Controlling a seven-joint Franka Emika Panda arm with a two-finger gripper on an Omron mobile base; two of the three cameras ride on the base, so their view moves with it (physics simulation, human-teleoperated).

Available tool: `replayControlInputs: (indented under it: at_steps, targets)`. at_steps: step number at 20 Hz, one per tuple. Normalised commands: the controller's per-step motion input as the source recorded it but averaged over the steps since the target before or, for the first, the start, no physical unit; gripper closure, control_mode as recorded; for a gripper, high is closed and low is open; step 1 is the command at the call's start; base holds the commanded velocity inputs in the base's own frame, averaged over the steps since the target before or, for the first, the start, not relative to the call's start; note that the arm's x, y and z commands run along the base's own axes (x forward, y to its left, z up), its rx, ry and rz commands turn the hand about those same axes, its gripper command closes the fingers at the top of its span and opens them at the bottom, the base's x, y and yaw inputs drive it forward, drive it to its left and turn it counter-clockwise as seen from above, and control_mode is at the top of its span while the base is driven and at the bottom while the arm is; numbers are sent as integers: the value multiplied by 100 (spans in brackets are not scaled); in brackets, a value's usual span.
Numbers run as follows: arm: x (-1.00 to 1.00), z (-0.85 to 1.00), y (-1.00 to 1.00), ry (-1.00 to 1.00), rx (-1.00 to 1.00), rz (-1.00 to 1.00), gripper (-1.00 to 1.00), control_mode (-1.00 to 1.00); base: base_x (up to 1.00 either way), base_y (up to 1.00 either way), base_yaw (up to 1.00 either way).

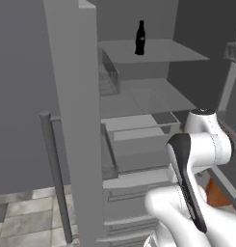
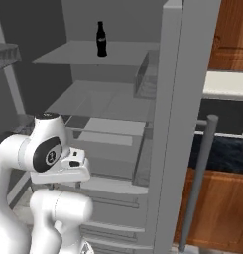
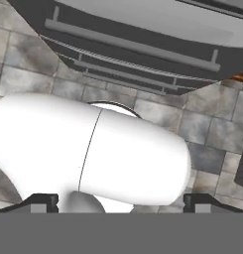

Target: Open the fridge, grab two sodas, and place both sodas inside the bowl with ice on the dining counter.

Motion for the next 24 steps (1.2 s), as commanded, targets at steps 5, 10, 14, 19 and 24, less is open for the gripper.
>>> replayControlInputs:
  at_steps: [5,10,14,19,24]
  targets:
    - [0,0,0,0,0,0,-100,100,78,-22,2]
    - [0,0,0,0,0,0,-100,100,74,-29,3]
    - [45,0,-13,-9,11,3,-100,-100,17,-6,1]
    - [46,12,-8,-25,17,6,-100,-100,0,0,0]
    - [34,23,0,-29,14,6,-100,-100,0,0,0]
